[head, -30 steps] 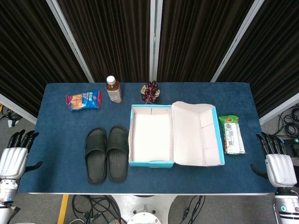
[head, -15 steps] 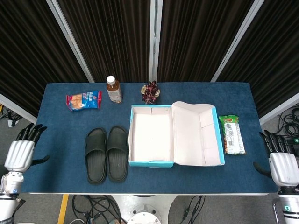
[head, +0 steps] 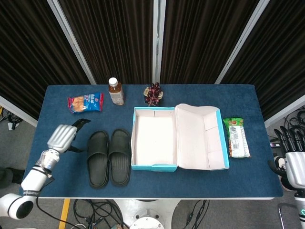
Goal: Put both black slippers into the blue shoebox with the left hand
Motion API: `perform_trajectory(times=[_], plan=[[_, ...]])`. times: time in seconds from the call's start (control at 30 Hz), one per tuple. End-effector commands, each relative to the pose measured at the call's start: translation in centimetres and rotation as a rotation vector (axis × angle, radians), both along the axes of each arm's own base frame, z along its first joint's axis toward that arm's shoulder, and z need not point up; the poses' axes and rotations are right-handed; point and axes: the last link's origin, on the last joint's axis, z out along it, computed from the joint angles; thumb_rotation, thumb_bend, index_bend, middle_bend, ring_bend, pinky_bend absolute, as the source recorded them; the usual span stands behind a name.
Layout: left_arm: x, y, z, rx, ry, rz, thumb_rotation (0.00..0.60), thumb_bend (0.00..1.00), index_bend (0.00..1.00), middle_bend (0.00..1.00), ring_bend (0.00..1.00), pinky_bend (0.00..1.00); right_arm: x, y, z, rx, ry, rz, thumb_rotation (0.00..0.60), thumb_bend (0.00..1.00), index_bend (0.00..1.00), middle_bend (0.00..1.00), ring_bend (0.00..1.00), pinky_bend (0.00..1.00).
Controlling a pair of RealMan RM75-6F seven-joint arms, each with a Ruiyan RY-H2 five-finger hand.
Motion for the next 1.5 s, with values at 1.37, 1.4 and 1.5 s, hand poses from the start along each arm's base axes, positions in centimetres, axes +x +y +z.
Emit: perform_trajectory(times=[1.37,1.4,1.5], plan=[[7.3,3.1,-13.1,-0.325,0.026,0.256,0.6,0.0,0.39,0.45,0.82,0.82,-1.7,0.1,0.0,0.019,-0.035,-0.034,0.6,0.08,0.0,0.03,0.0,0.0],[7.3,3.1,-13.0,-0.324,0.021,0.258,0.6,0.0,0.4,0.47,0.83,0.83,-1.7,0.1,0.0,0.018,-0.036,-0.034,0.6,0.08,0.0,0.03,0.0,0.0],[7.4,3.3,-12.5,-0.311,-0.005,0.265,0.6,0.01,0.41,0.47,0.83,0.83,-1.7,0.0,0.1,0.014,-0.036,-0.03,0.6,0.08,0.0,0.03,0.0,0.0]])
